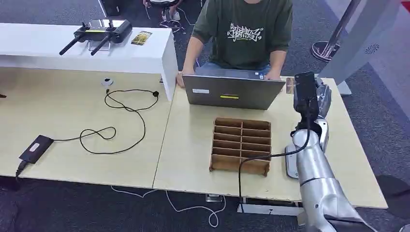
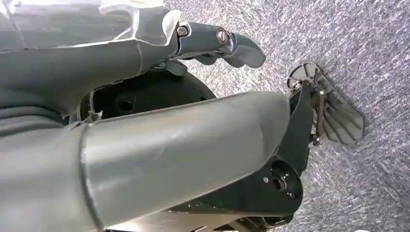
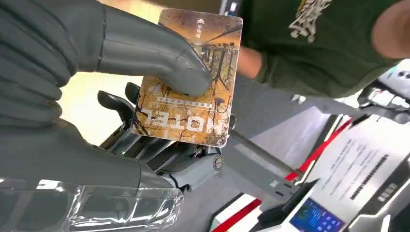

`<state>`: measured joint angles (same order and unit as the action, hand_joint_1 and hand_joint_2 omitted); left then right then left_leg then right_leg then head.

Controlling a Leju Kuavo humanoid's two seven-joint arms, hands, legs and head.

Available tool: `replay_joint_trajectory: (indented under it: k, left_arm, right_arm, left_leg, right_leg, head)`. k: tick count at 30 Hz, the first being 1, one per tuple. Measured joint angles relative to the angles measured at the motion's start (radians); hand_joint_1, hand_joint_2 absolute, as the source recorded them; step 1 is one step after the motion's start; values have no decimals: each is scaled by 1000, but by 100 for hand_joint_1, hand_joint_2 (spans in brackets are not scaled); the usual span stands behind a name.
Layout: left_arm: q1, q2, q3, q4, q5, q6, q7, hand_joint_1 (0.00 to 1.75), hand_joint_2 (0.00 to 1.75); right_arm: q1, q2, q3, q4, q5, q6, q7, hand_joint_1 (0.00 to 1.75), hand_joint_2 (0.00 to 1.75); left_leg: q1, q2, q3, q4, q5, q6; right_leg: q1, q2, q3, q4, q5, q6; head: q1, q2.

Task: Pass the card to the sensor for recognition and then transmit it.

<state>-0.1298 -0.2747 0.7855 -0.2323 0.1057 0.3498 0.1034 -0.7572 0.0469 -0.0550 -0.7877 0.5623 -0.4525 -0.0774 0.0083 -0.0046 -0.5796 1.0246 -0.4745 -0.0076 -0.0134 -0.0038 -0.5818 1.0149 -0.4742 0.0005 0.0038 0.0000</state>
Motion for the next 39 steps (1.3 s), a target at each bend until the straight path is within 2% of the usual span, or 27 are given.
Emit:
replay_joint_trajectory:
  k: [9,20,24,39]
  left_arm:
    - [-1,2,10,0,16,0,6,0,0]
    - [-2,2,11,0,23,0,14,0,0]
    - [-2,3,11,0,29,0,14,0,0]
    - [-2,4,11,0,35,0,22,0,0]
  right_arm:
    - [-28,-50,-46,107,-17,-38,-7,175,175]
    - [17,-98,-76,115,-28,-50,-22,175,175]
    - [68,-105,-77,61,-38,-48,-7,175,175]
    - [348,-93,-85,-297,6,-19,69,175,175]
  left_leg:
    - [0,0,0,0,0,0]
    - [0,0,0,0,0,0]
    - [0,0,0,0,0,0]
    - [0,0,0,0,0,0]
  right_leg:
    - [0,0,0,0,0,0]
    - [0,0,0,0,0,0]
    - [0,0,0,0,0,0]
    - [0,0,0,0,0,0]
  head:
    - [0,0]
    - [0,0]
    - [0,0]
    - [0,0]
